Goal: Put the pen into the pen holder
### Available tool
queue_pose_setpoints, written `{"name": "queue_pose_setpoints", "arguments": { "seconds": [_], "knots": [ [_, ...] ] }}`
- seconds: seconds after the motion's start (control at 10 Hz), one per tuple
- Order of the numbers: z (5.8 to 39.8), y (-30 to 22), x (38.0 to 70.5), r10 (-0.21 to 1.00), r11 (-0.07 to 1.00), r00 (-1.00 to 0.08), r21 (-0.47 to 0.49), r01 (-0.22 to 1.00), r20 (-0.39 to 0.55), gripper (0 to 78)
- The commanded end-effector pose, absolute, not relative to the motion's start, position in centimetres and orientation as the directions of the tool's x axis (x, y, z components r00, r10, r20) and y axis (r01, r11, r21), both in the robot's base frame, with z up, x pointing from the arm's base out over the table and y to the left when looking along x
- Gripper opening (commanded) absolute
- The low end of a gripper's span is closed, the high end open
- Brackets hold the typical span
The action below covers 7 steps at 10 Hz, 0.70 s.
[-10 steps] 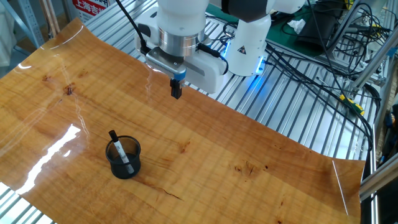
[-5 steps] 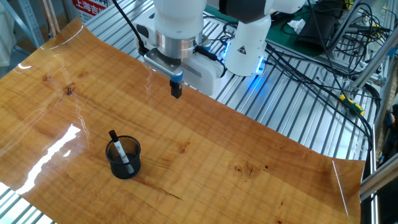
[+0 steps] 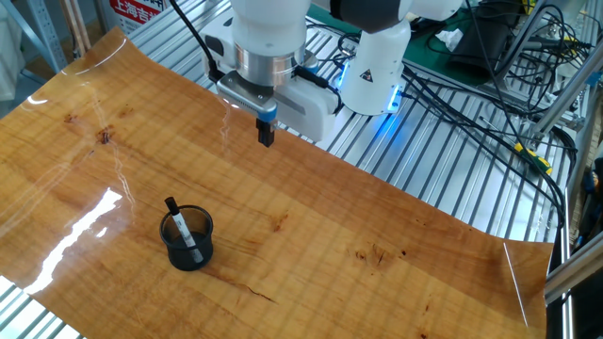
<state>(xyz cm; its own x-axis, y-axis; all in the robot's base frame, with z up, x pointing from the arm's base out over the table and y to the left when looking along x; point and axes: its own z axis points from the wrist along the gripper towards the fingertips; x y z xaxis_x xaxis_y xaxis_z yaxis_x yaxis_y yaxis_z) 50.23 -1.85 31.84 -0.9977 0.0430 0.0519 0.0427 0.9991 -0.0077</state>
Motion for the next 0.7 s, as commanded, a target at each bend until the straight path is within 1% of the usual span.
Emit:
{"name": "queue_pose_setpoints", "arguments": {
  "seconds": [0.1, 0.7],
  "knots": [
    [31.95, -1.87, 50.19, 0.035, 0.999, -0.998, -0.007, 0.035, 0.051, 1.1],
    [31.71, -1.90, 49.29, 0.043, 0.999, -0.998, -0.023, 0.041, 0.052, 1.1]
  ]
}}
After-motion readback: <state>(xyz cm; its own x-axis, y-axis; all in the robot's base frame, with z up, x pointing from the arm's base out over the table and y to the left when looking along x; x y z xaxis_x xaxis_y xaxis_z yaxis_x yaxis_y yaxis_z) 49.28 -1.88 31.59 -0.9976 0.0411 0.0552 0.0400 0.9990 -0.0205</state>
